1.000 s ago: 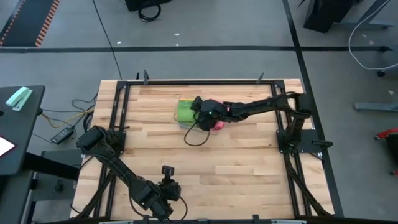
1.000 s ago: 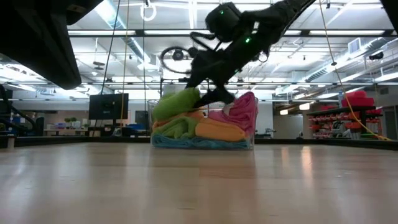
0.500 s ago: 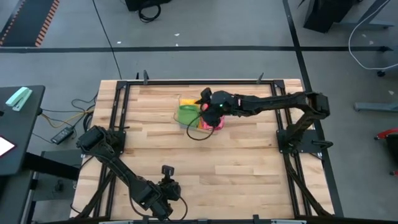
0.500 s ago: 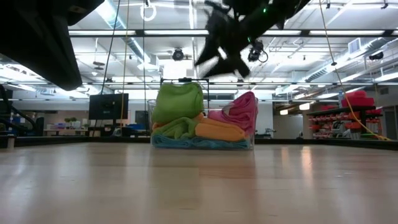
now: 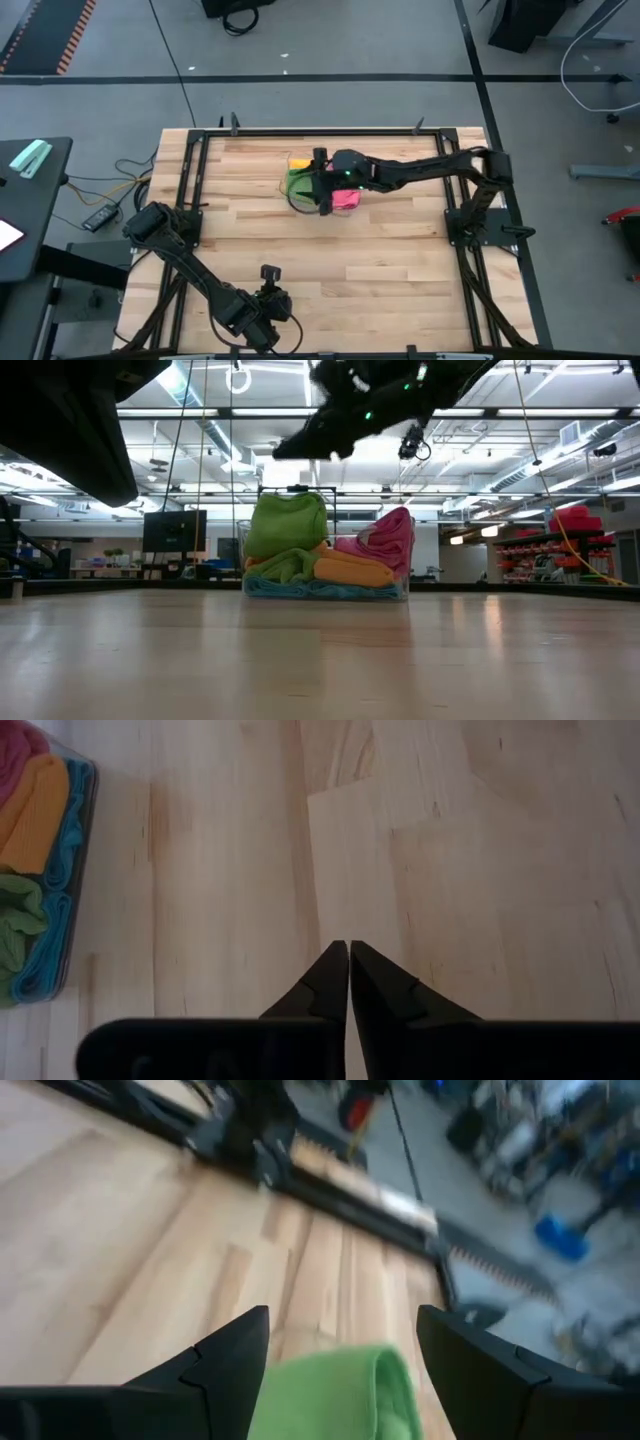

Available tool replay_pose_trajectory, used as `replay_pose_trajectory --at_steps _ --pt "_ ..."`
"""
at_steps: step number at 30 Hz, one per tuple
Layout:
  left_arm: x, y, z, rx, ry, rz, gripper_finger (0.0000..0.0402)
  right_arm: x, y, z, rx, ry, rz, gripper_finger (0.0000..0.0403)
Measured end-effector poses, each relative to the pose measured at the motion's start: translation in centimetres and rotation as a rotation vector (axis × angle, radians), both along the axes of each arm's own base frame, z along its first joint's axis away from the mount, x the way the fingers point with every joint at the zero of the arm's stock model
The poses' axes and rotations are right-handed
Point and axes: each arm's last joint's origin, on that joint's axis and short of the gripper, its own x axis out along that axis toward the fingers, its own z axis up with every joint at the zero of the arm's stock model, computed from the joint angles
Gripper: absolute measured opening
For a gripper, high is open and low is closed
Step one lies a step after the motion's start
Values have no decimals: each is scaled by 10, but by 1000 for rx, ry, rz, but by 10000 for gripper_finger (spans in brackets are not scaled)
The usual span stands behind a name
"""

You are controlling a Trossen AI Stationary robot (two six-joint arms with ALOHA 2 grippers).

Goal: Fold microfiber towels
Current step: Put the folded green microfiber cloth into the transparent bin

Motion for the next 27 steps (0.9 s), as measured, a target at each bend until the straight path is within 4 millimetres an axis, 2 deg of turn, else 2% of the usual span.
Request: replay_pose_trajectory --at_steps 4,10,15,19,27 --pt "0 0 0 4 3 -3 14 19 -17 -18 108 75 -87 257" --pt "0 0 0 2 2 1 16 42 -41 -34 202 190 -171 228" --pt "-2 -2 0 0 1 -7 28 38 -70 -52 286 260 -288 205" --pt "-2 -2 0 0 2 -8 24 31 -85 -66 371 294 -370 195" --pt "-2 -2 0 0 1 -7 11 29 -82 -74 405 351 -394 193"
